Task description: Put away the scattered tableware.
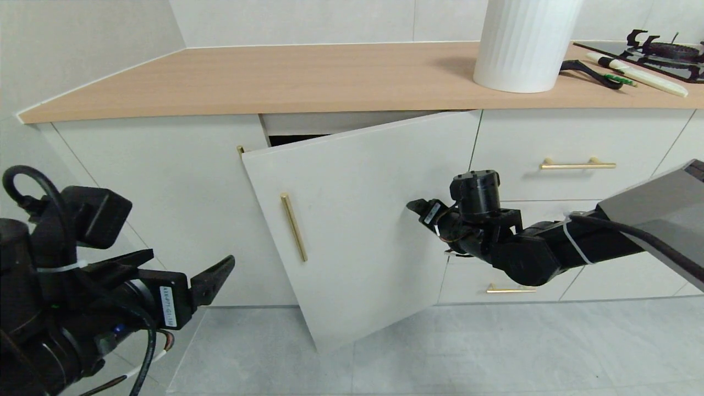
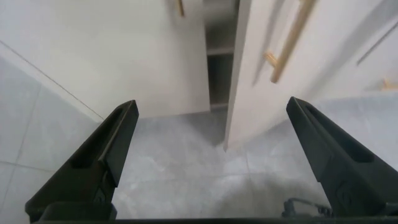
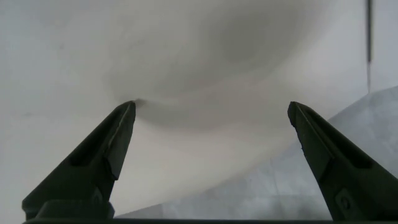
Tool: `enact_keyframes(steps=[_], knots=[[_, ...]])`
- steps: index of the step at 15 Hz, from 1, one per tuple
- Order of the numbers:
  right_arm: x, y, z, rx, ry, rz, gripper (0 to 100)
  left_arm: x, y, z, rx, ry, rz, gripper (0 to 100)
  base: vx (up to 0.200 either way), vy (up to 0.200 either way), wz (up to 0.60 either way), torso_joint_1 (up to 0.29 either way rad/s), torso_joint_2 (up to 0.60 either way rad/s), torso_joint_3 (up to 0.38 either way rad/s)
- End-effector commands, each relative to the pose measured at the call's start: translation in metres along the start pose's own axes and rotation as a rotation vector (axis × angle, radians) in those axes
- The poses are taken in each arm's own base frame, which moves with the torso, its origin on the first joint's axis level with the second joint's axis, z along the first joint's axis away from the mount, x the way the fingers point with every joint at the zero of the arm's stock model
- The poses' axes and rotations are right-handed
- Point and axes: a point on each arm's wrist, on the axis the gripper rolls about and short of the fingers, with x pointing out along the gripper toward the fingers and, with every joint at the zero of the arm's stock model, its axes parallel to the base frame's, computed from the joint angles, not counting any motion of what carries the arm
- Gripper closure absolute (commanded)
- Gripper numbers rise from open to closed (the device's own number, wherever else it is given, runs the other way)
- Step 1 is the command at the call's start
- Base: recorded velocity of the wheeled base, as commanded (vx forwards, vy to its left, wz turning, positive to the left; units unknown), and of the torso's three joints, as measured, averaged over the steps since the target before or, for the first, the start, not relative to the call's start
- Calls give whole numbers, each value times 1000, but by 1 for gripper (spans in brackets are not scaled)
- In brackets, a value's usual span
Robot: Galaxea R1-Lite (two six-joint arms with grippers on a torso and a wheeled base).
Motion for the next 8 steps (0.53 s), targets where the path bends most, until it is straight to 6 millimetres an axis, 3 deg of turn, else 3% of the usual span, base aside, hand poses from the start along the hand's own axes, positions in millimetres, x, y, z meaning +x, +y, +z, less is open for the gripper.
enact_keyframes(steps=[1, 8], knots=[[10, -5, -1, 3, -10, -17, 0, -11, 6, 7, -25, -48, -2, 0, 0, 0, 0, 0, 0, 0], [28, -14, 13, 74, -63, -43, 0, -7, 4, 4, -12, -27, -3, 0, 0, 0, 0, 0, 0, 0]])
